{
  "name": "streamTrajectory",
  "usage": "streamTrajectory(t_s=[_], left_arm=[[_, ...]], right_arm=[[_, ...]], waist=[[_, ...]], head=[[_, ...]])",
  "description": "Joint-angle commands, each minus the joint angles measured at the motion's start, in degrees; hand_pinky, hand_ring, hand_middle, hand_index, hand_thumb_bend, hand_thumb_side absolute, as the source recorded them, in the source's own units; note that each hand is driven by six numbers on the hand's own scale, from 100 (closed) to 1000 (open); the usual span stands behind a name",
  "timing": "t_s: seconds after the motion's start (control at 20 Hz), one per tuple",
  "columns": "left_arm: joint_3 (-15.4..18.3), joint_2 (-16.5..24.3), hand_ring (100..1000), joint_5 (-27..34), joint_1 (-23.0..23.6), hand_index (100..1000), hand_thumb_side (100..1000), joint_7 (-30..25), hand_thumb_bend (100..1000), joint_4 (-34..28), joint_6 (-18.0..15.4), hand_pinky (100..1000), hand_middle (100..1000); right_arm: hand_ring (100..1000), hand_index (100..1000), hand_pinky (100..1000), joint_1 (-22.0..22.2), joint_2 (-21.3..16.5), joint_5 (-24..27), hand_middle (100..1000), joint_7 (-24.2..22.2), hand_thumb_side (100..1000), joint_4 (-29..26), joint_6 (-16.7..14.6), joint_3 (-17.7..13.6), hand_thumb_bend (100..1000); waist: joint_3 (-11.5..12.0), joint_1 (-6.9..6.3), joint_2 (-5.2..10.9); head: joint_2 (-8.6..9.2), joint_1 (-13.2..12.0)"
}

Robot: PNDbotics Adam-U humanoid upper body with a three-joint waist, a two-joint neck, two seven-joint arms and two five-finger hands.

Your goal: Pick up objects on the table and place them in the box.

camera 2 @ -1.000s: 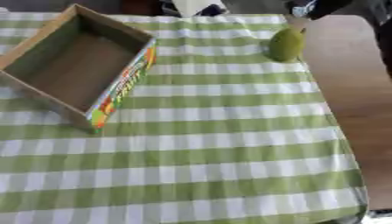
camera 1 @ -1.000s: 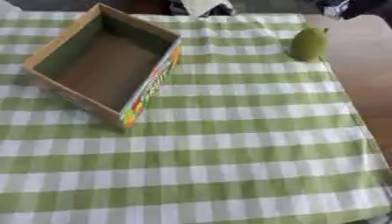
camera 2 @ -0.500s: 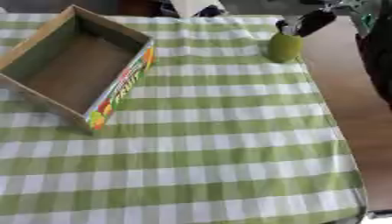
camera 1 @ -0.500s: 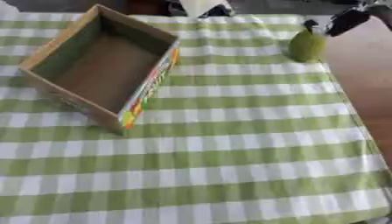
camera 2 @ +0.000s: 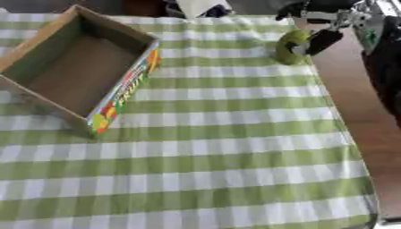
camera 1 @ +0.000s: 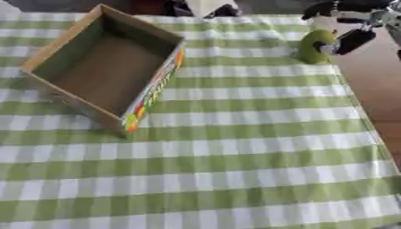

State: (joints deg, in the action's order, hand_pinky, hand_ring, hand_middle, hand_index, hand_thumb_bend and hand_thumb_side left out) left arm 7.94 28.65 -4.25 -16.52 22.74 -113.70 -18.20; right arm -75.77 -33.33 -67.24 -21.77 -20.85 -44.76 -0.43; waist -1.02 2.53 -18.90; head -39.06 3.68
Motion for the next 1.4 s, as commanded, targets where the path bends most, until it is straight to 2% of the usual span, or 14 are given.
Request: streamTrajectory(t_s=[0.05,0.2,0.3,0.4,0.55,0.65,0.7,0.75,0.95,1.4], left_arm=[[0.0,1.0,667,0.1,-0.8,736,622,-0.3,100,-0.9,-0.1,658,611],[0.0,1.0,667,0.1,-1.0,736,621,-0.5,100,-0.9,-0.1,658,611],[0.0,0.9,669,0.1,-1.0,736,621,-0.5,100,-0.9,-0.1,658,612],[0.0,0.9,671,0.0,-1.0,736,620,-0.6,100,-0.9,-0.1,658,612],[0.0,0.9,672,0.0,-1.1,736,620,-0.6,100,-0.9,-0.1,659,612],[0.0,0.9,673,0.0,-1.2,736,604,-0.7,100,-0.9,-0.1,659,612],[0.0,0.9,673,0.0,-1.2,736,620,-0.7,100,-0.9,-0.1,659,612],[0.0,0.9,673,-0.1,-1.2,736,619,-0.7,100,-0.9,-0.1,659,613],[-0.1,0.8,674,-0.1,-1.3,736,619,-0.9,100,-0.9,-0.1,659,613],[-0.2,0.8,674,-0.1,-1.4,736,618,-1.2,100,-0.9,0.0,659,613]], right_arm=[[1000,1000,964,-0.9,-1.9,-1.8,1000,-5.3,402,-0.2,-5.9,-0.9,174],[1000,1000,966,-0.9,-2.0,-3.6,1000,-4.1,422,-0.1,-4.6,-1.4,229],[1000,1000,963,-0.8,-2.2,-4.7,1000,-3.0,399,-0.4,-3.7,-1.9,248],[1000,1000,961,-0.7,-2.4,-5.5,1000,-1.9,301,-0.5,-2.8,-2.4,298],[1000,1000,965,-0.5,-2.5,-5.3,986,-0.8,227,0.0,-1.5,-3.2,290],[1000,1000,972,-0.4,-2.7,-4.5,980,-0.9,138,0.6,-0.9,-3.5,300],[1000,1000,972,-0.4,-2.7,-3.9,980,-1.2,158,0.8,-0.6,-3.6,293],[1000,1000,978,-0.3,-2.8,-3.4,977,-1.5,100,0.9,-0.1,-3.7,314],[1000,1000,986,-0.2,-3.1,-0.7,975,-3.0,100,0.8,2.1,-4.4,301],[1000,1000,984,-0.1,-4.1,3.7,963,-2.6,100,-1.7,6.3,-6.3,265]], waist=[[0.1,-0.20,0.83],[0.4,-0.16,0.37],[0.5,-0.15,0.04],[0.6,-0.17,-0.25],[0.7,-0.29,-0.68],[0.7,-0.40,-0.91],[0.7,-0.45,-0.99],[0.6,-0.51,-1.09],[0.6,-0.68,-1.38],[0.6,-0.74,-1.87]], head=[[1.03,0.3],[1.41,0.3],[1.66,0.4],[1.88,0.5],[2.14,0.6],[2.28,0.7],[2.34,0.7],[2.40,0.8],[2.62,0.9],[3.26,1.3]])
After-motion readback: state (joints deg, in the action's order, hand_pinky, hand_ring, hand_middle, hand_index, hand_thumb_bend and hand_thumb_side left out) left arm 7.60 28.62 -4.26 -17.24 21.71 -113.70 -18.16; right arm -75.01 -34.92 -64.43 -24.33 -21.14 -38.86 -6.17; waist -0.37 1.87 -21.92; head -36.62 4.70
